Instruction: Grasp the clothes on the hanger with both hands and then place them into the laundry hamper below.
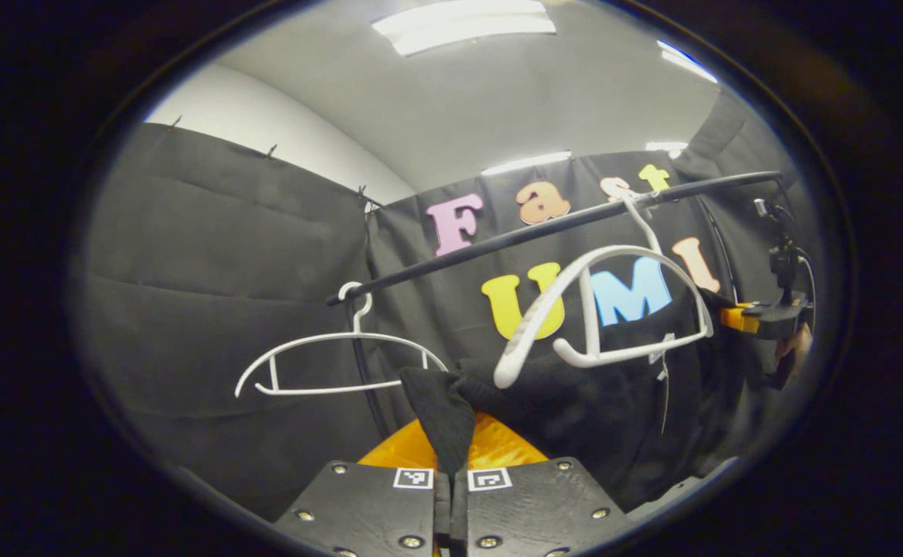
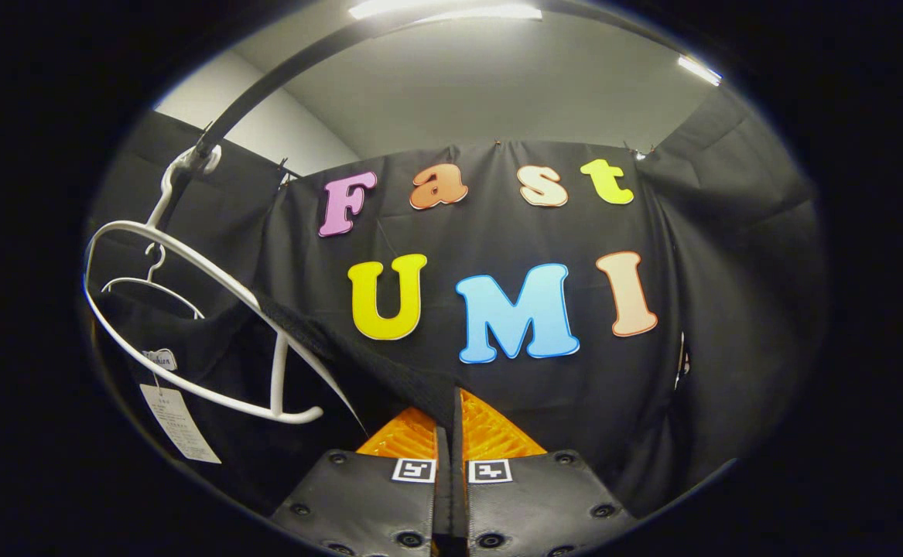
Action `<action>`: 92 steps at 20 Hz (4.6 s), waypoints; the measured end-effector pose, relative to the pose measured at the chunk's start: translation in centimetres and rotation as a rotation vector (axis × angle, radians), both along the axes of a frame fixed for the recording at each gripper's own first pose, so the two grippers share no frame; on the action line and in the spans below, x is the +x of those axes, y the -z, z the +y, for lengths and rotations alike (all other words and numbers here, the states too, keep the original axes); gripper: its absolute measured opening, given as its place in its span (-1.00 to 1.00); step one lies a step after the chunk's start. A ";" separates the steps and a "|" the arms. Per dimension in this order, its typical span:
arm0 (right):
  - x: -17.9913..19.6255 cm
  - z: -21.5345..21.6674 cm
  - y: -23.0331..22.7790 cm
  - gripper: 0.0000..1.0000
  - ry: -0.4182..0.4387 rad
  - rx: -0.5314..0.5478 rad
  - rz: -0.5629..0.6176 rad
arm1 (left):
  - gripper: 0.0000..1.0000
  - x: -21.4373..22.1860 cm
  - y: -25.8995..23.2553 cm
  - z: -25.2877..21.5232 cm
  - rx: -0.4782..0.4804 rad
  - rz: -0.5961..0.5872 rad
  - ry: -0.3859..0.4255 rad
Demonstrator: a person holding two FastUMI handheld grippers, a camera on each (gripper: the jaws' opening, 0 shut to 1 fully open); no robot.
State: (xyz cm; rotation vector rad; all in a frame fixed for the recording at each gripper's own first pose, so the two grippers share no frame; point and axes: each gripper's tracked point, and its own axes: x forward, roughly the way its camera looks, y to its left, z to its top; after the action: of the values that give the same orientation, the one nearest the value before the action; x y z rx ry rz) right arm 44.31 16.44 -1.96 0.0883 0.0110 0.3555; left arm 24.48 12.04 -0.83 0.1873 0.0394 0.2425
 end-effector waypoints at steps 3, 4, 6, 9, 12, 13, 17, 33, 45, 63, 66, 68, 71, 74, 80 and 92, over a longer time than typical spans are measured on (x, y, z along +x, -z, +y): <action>0.6 -0.8 2.3 -0.99 0.019 -0.022 0.043 | -0.97 -0.5 1.8 -0.7 -0.006 0.030 0.011; 0.3 -1.2 3.1 -0.99 0.026 -0.026 0.062 | -0.97 -0.3 2.4 -0.9 -0.005 0.039 0.011; 0.0 -1.6 4.8 -0.99 0.022 -0.022 0.107 | -0.99 1.1 3.3 -1.5 -0.008 0.056 0.016; -1.0 -2.4 6.7 -0.97 0.020 -0.054 0.133 | -0.98 2.6 5.0 -2.7 -0.008 0.089 0.023; -2.4 -2.9 8.0 -0.97 0.017 -0.085 0.137 | -0.98 2.0 7.1 -3.1 -0.015 0.121 0.021; -2.8 -3.1 8.3 -0.99 0.016 -0.092 0.140 | -0.98 1.6 7.6 -3.1 -0.024 0.131 0.020; -4.8 -3.3 9.6 -0.99 -0.003 -0.119 0.153 | -0.98 -0.3 9.5 -4.3 -0.057 0.158 0.016; -18.2 2.9 13.1 -0.96 -0.255 -0.167 0.228 | -0.98 -2.5 14.3 -15.2 -0.160 0.212 0.180; -24.8 7.2 19.8 -0.97 -0.397 -0.185 0.369 | -0.98 -3.9 22.5 -19.9 -0.242 0.339 0.224; -30.1 6.5 32.6 -0.94 -0.454 -0.383 0.638 | -0.95 -7.3 38.0 -18.8 -0.289 0.735 0.136; -30.8 6.1 33.9 -0.93 -0.454 -0.417 0.679 | -0.93 -8.3 39.8 -18.7 -0.306 0.798 0.130; -31.4 5.7 34.8 -0.88 -0.451 -0.432 0.711 | -0.90 -9.3 40.9 -18.3 -0.314 0.819 0.124; -32.3 4.7 35.4 -0.34 -0.440 -0.426 0.764 | 0.13 -9.5 39.6 -17.9 -0.298 0.792 0.125; -32.2 4.4 34.5 0.63 -0.422 -0.391 0.755 | 0.82 -9.5 38.8 -16.7 -0.275 0.776 0.112; -32.8 4.0 32.0 0.94 -0.350 -0.346 0.700 | 0.83 -10.5 36.3 -15.4 -0.243 0.728 0.141; -34.0 1.8 15.8 0.86 -0.090 -0.207 0.404 | 0.83 -9.6 17.7 -11.9 -0.199 0.378 0.298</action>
State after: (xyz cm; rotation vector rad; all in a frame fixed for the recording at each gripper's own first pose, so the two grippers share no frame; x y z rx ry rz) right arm 10.30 18.28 -17.79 -0.0466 0.4516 0.4197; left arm 14.88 0.12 -18.53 0.0375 0.4066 -0.0971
